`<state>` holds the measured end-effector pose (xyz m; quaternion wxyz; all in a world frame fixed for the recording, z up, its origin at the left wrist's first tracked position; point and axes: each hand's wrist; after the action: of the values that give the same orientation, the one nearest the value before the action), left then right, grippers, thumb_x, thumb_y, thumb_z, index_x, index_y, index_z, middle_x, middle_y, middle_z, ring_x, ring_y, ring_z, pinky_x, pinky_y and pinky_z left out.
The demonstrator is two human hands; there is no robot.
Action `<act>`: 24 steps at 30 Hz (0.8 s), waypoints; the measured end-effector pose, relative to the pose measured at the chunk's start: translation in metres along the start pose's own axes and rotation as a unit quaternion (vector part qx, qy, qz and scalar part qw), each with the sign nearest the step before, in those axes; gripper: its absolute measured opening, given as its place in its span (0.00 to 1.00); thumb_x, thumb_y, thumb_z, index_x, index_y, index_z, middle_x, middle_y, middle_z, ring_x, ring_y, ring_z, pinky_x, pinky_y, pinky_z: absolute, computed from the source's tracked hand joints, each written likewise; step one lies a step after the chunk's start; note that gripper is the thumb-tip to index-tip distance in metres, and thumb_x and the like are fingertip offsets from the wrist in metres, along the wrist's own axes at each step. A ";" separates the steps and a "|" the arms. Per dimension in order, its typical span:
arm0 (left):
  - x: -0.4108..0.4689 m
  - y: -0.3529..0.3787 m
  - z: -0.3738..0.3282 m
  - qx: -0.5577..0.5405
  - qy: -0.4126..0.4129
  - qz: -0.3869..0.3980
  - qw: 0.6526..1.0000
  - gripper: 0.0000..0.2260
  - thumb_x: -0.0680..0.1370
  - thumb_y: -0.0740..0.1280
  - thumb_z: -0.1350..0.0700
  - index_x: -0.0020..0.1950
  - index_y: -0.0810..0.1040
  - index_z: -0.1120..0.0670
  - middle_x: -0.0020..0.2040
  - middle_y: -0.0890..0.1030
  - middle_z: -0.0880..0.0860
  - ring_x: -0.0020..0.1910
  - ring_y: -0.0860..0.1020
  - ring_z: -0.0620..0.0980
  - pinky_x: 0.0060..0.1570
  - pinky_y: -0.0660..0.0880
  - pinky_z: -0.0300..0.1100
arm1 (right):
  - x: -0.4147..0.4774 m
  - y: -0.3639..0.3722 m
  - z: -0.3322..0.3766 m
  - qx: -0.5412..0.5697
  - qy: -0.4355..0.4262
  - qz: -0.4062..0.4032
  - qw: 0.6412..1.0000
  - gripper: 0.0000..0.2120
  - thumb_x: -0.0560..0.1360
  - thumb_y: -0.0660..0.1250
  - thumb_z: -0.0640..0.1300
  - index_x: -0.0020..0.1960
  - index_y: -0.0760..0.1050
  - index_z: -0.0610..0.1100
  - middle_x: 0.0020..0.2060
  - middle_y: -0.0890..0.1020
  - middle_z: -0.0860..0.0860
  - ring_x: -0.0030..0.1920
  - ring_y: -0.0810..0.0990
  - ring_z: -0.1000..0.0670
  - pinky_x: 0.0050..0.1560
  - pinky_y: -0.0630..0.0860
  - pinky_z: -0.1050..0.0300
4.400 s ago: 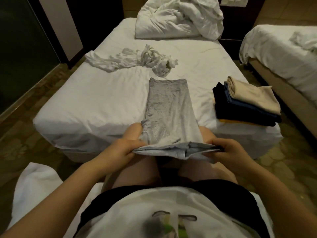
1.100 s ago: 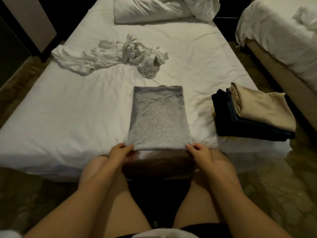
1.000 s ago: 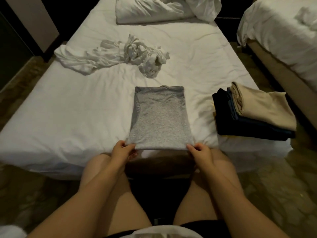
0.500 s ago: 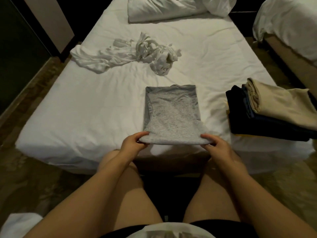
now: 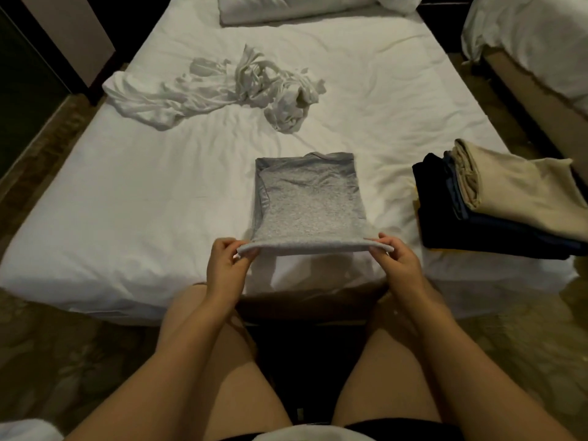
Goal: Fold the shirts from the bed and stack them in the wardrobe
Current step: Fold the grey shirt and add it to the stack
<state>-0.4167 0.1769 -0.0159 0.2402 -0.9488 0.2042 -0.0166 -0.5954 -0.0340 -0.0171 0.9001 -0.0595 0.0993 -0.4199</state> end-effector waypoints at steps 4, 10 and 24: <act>-0.001 0.002 -0.006 0.005 0.039 0.037 0.999 0.11 0.79 0.62 0.56 0.60 0.77 0.54 0.59 0.73 0.47 0.58 0.71 0.46 0.59 0.68 0.37 | 0.001 -0.004 0.001 -0.045 -0.035 -0.030 0.998 0.13 0.76 0.64 0.35 0.35 0.71 0.48 0.30 0.73 0.52 0.30 0.71 0.63 0.32 0.66 0.69; -0.019 0.002 -0.009 -0.019 0.053 0.026 0.998 0.09 0.80 0.61 0.55 0.43 0.73 0.42 0.39 0.77 0.43 0.40 0.75 0.42 0.40 0.71 0.42 | -0.012 -0.008 0.003 -0.090 -0.016 -0.007 0.996 0.08 0.77 0.64 0.45 0.39 0.71 0.49 0.33 0.75 0.52 0.36 0.73 0.53 0.37 0.69 0.60; 0.062 0.029 -0.043 0.089 0.064 -0.066 0.992 0.14 0.80 0.59 0.48 0.49 0.77 0.57 0.44 0.81 0.56 0.43 0.77 0.55 0.41 0.72 0.48 | 0.065 0.018 0.030 -0.174 -0.032 -0.129 0.976 0.17 0.77 0.65 0.50 0.33 0.63 0.48 0.28 0.69 0.53 0.31 0.67 0.55 0.31 0.62 0.60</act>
<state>-0.3763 0.1099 0.0050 0.3081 -0.9322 0.1542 -0.1110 -0.5346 -0.0712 0.0001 0.8168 -0.2407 0.1333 -0.5071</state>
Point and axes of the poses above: each hand's wrist, its own x-axis towards the middle knuckle, its own y-axis out of the palm, z = x × y
